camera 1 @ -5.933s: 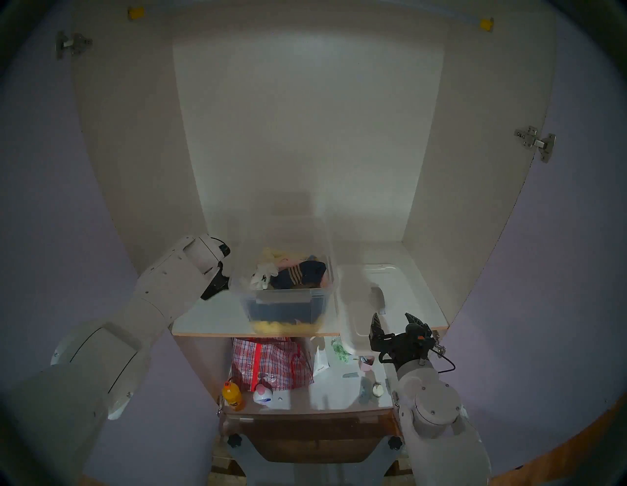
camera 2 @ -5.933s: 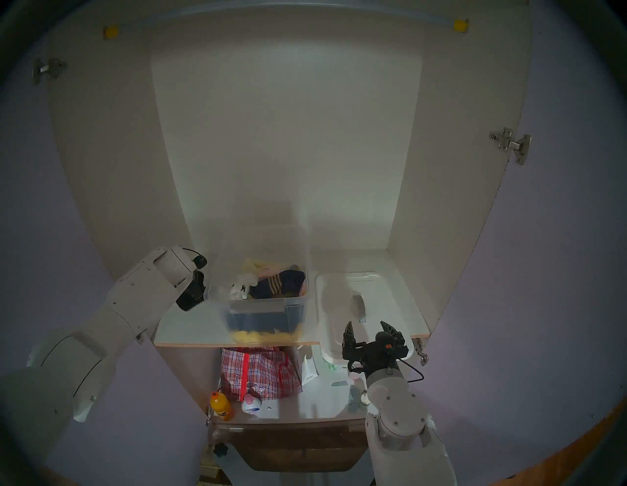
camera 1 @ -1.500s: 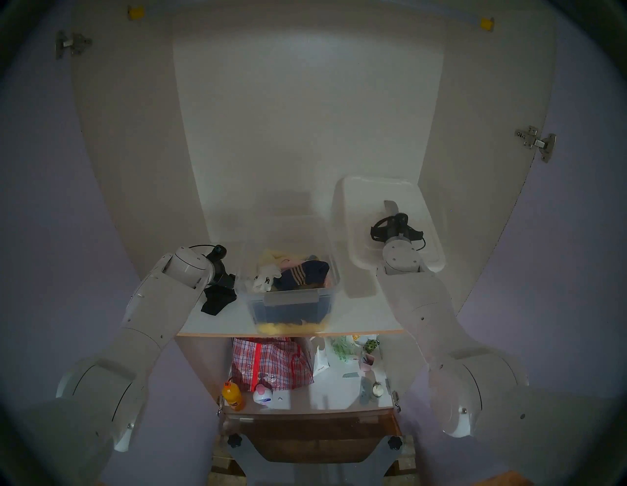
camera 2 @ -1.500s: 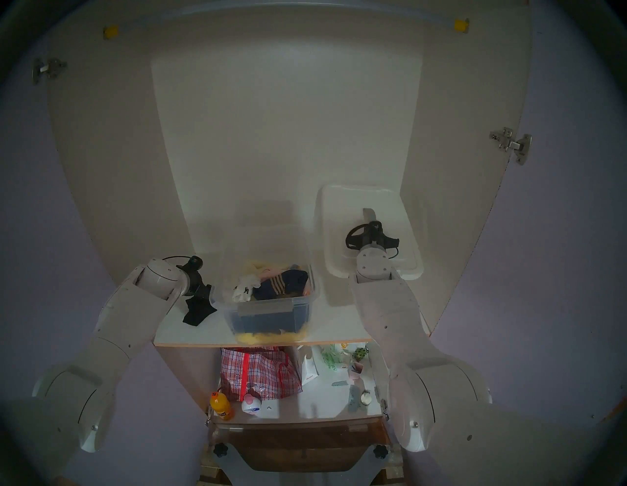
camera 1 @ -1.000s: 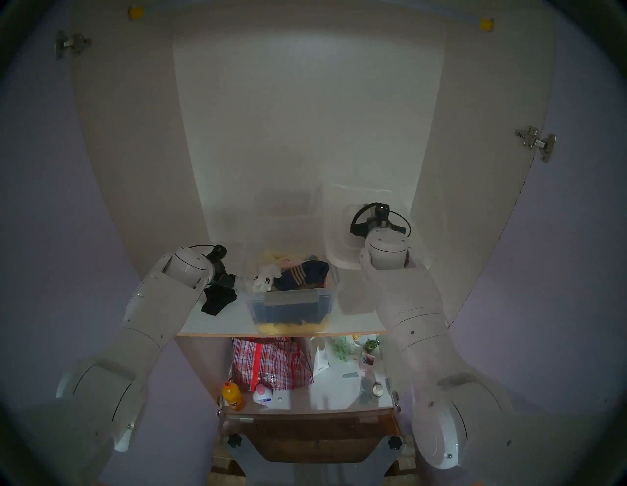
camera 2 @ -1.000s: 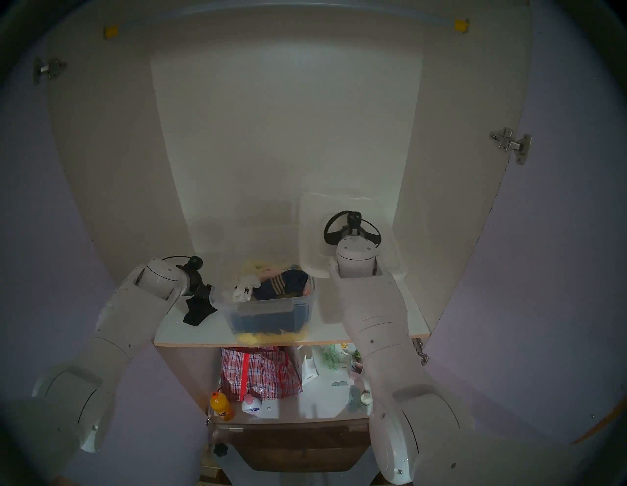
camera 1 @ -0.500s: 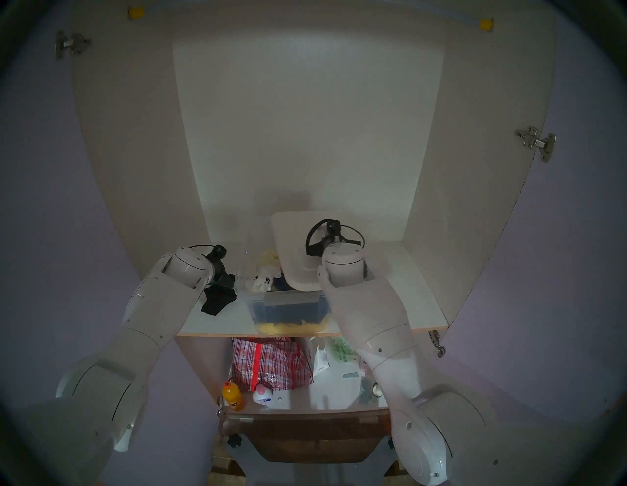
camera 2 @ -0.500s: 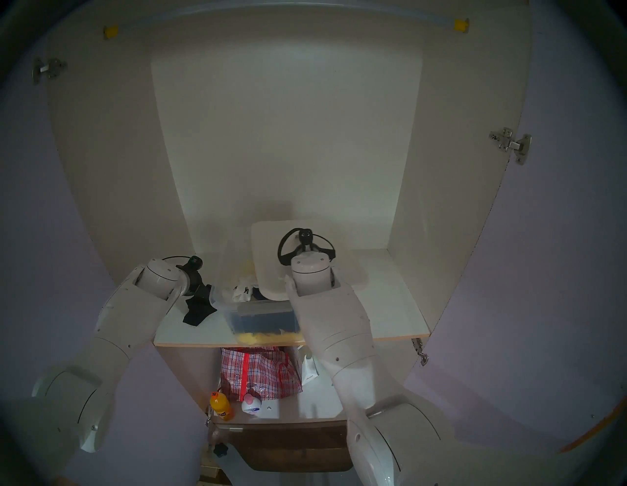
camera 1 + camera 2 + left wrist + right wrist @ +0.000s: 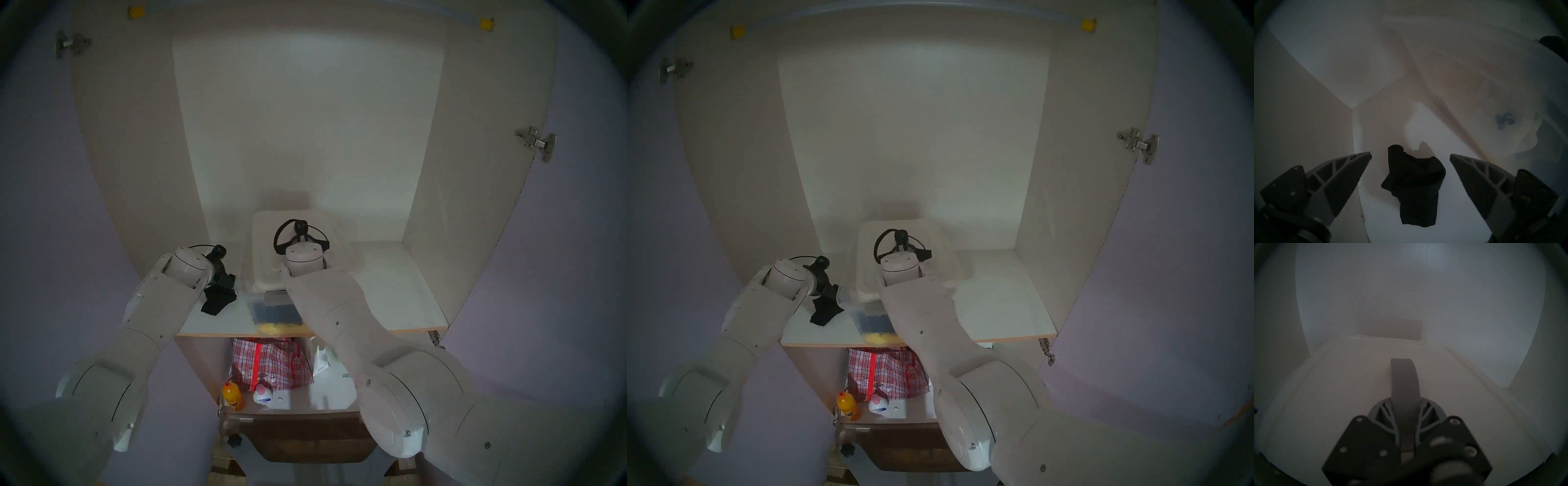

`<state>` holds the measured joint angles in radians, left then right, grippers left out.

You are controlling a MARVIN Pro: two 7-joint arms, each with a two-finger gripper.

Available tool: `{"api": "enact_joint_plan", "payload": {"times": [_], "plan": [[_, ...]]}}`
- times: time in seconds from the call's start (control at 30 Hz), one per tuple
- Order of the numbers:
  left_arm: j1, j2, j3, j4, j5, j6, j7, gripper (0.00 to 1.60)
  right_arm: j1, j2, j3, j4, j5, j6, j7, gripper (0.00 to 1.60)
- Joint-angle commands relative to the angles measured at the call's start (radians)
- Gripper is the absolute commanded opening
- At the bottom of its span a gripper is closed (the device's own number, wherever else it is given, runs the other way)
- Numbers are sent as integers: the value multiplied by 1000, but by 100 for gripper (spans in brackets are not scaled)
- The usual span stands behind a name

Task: Take socks out of the storage bin, place them on top of the cabinet, and put the lid back on the bin

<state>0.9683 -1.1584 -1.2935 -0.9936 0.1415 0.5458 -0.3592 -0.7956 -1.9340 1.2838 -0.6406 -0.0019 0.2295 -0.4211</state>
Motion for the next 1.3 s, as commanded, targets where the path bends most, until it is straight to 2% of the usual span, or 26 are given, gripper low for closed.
{"api": "enact_joint_plan", "payload": {"times": [0.0, 0.2, 0.33, 0.5, 0.53, 0.67, 0.73, 0.8, 0.87, 1.0, 1.27], "plan": [[-28, 2, -5, -23, -1, -9, -2, 160, 25, -38, -11, -37, -23, -62, -77, 0], [-28, 2, -5, -23, -1, -10, -2, 160, 15, -73, -15, -44, -19, -52, -140, 0], [-28, 2, -5, -23, -1, -9, -2, 160, 20, -73, -19, -35, -22, -55, -179, 0], [-28, 2, -5, -23, -1, -9, -2, 160, 34, -73, -35, -11, 7, -42, -135, 0], [-28, 2, -5, -22, -1, -9, -1, 160, 28, -73, -39, -19, 12, -50, -79, 0], [-28, 2, -5, -23, -1, -9, -2, 160, 18, -73, -32, -41, 27, -39, -51, 0], [-28, 2, -5, -22, -1, -9, -1, 160, 6, -73, -33, -69, 39, -31, -11, 0], [-28, 2, -5, -22, -1, -9, -1, 160, -7, -73, -36, -95, 40, -20, -12, 0], [-28, 2, -5, -23, -1, -10, -1, 160, -24, -73, -38, -113, 35, -4, -61, 0], [-28, 3, -5, -23, -1, -10, -2, 160, -45, -73, -59, -122, 47, 31, -91, 0], [-28, 3, -5, -24, -2, -10, -3, 160, -96, -60, -98, -185, 51, 63, -61, 0]]}}
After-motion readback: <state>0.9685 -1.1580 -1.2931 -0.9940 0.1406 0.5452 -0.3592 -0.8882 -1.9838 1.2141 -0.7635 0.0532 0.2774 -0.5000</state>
